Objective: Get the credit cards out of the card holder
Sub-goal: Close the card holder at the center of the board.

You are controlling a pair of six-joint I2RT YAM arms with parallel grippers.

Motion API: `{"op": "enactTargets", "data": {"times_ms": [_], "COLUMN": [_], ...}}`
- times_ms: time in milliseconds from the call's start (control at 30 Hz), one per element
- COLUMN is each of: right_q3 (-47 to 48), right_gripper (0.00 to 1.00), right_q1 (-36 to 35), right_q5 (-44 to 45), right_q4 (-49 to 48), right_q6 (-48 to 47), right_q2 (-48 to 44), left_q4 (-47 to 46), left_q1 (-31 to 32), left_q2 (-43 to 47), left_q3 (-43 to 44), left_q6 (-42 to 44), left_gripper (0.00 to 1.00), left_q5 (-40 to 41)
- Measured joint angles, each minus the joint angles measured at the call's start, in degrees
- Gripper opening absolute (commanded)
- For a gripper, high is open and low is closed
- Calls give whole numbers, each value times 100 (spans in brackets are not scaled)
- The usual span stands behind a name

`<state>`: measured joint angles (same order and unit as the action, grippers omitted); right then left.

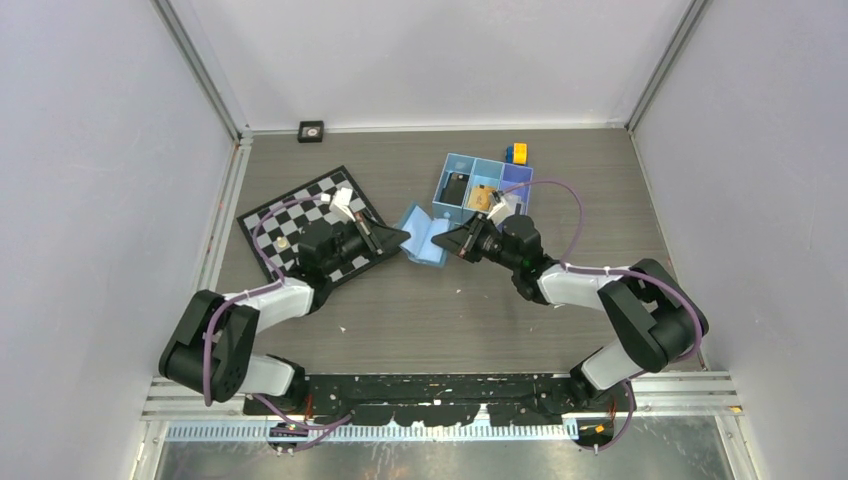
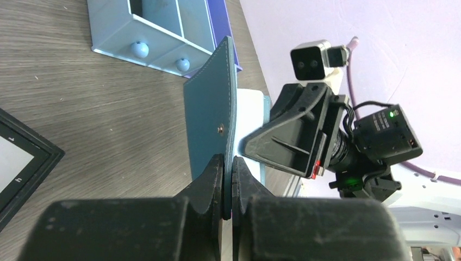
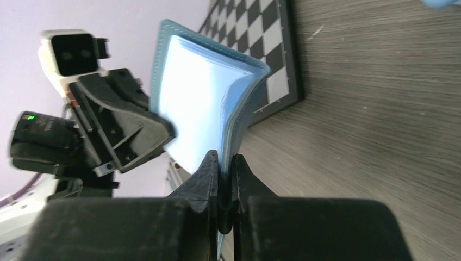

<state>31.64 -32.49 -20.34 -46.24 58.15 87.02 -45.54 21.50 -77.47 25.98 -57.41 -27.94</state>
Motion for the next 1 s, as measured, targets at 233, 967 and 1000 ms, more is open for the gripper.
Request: {"op": "enactTargets", "data": {"times_ms": [233,967,1000], "right_q3": [555,1657,1615], "right_gripper": [2,35,35], "right_q1": [-15,-216,-216], "right_q5": [229,857,892], "right_q4": [1349,3654,3694], "right_q6": [-293,-925,-942], "right_q2": [28,514,459], "left_q4": [2,402,407], "left_q1": [42,208,212], "left_q2": [-68,-422,-544], "left_q3": [81,247,304], "left_q6": [96,334,310], "left_gripper": [0,0,0], "left_q5": [-17,87,59]}}
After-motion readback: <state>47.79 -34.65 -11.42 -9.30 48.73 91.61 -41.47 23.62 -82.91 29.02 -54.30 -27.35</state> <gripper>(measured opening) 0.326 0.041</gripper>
